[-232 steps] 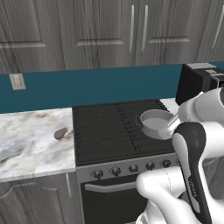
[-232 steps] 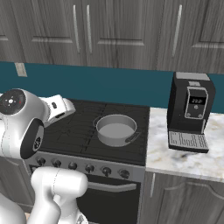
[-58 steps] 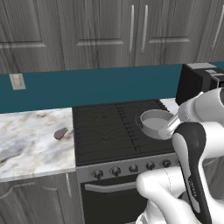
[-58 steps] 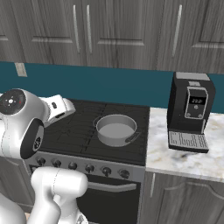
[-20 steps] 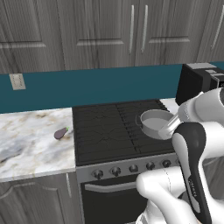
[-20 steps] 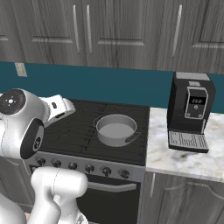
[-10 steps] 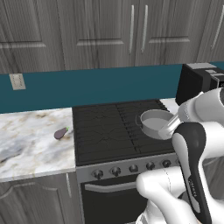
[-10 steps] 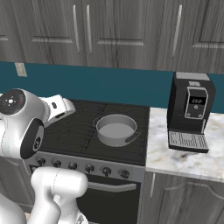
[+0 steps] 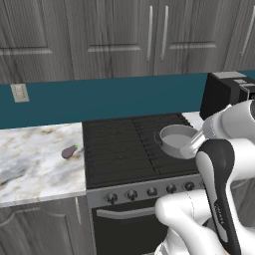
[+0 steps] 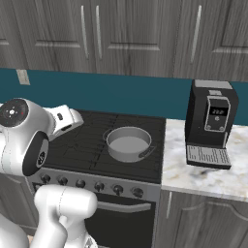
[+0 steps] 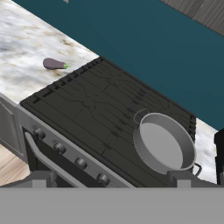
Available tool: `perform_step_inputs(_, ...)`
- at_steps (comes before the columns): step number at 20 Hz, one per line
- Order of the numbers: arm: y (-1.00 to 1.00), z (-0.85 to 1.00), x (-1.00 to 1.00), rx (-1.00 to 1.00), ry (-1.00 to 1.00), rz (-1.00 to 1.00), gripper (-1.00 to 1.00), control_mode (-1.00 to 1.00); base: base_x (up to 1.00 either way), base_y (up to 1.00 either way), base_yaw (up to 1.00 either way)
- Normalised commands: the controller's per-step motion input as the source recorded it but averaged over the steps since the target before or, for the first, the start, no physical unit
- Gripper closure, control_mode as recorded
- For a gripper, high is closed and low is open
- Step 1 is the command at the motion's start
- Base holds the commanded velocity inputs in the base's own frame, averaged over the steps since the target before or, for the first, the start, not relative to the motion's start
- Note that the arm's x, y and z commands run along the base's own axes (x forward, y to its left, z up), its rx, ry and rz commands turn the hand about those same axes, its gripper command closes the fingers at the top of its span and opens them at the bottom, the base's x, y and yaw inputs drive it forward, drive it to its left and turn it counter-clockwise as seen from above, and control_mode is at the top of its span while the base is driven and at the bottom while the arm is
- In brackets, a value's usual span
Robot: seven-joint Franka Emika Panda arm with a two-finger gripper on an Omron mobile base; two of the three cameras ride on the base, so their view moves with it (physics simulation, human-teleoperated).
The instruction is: Turn on the burner for the pot on the stove. Wait thirty seconds for the pot to heat up. Then add the eggplant to the pot.
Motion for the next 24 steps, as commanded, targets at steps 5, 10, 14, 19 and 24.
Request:
perform_step_inputs(5,0.0,0.0,0.0,0.0,0.0,0.0,-1.0,-1.0,0.0,0.0,0.0)
perform_step_inputs(10,0.0,0.0,0.0,0.0,0.0,0.0,-1.0,-1.0,0.0,0.0,0.0)
perform_step_inputs(14,0.0,0.0,0.0,0.0,0.0,0.0,-1.0,-1.0,0.0,0.0,0.0)
perform_step_inputs(19,0.0,0.0,0.0,0.0,0.0,0.0,-1.0,-1.0,0.0,0.0,0.0)
perform_step_inputs(24,0.0,0.0,0.0,0.0,0.0,0.0,-1.0,-1.0,0.0,0.0,0.0)
